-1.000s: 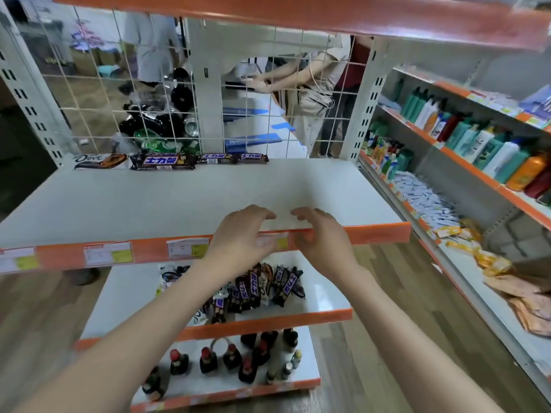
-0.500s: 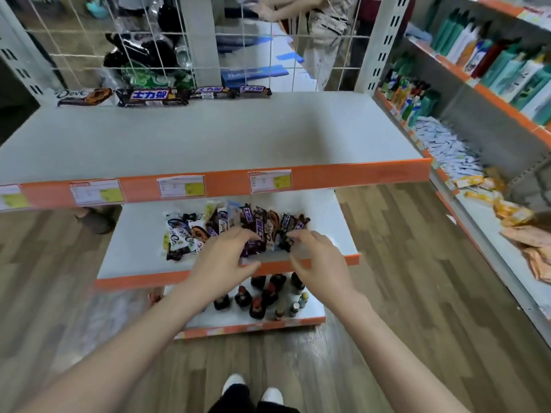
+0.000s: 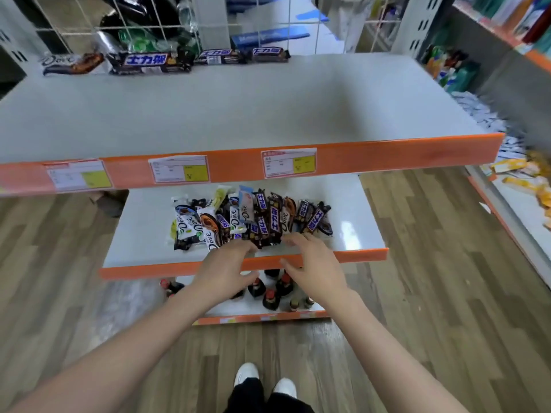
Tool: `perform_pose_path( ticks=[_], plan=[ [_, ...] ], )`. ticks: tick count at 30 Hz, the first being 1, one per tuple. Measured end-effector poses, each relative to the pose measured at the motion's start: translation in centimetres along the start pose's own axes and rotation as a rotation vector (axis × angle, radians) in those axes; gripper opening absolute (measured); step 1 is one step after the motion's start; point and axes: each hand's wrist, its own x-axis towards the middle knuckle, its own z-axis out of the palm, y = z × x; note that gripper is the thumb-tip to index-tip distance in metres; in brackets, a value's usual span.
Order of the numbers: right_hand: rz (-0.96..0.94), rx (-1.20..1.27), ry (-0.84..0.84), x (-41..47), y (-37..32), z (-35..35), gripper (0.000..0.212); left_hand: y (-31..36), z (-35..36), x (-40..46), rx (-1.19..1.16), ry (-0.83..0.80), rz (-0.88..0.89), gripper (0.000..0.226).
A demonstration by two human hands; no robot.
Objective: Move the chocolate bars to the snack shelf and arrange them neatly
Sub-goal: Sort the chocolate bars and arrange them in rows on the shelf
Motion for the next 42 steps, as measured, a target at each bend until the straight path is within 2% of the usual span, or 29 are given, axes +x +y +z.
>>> perform_pose_path(
  ticks=[6,13,16,19,21,24,27,28,33,37,42],
  plan=[
    [-0.001,-0.04,-0.043,5.5,1.6,3.8,0.04,-2.7,3.8,4.2,-0.023,-0.021,-0.067,0.034],
    [-0.047,-0.17,-0.064,13.2,6.9,7.2,0.041,-5.8,8.9,11.2,-0.13,0.14,-0.11,0.048],
    [-0.091,-0.269,-0.083,14.7,8.2,8.4,0.051,-6.6,10.3,13.0,-0.149,0.152,-0.188,0.052],
    [-0.151,-0.316,-0.171,15.6,8.9,9.1,0.071,-6.7,11.3,14.0,-0.081,0.189,-0.168,0.051],
    [-0.182,-0.39,-0.189,16.1,9.1,9.4,0.077,-6.4,11.8,14.2,-0.021,0.218,-0.141,0.046],
    [-0.217,-0.456,-0.173,16.6,9.1,9.8,0.072,-6.6,12.2,14.3,0.0,0.205,-0.138,0.043],
    [-0.268,-0.536,-0.118,17.0,9.5,9.9,0.064,-7.6,12.0,14.4,0.132,0.119,-0.112,0.07],
    [-0.285,-0.551,-0.102,17.0,9.7,9.8,0.062,-7.8,11.8,14.4,0.178,0.119,-0.086,0.073],
    [-0.396,-0.549,-0.095,16.3,10.0,9.8,0.056,-8.4,10.9,14.8,0.3,0.137,0.002,0.061],
    [-0.447,-0.579,-0.138,15.8,9.6,10.3,0.044,-8.6,10.1,15.4,0.5,0.171,0.012,0.059],
    [-0.458,-0.602,-0.032,15.6,9.6,10.3,0.037,-8.6,9.0,15.5,0.632,0.2,0.163,0.061]
  ],
)
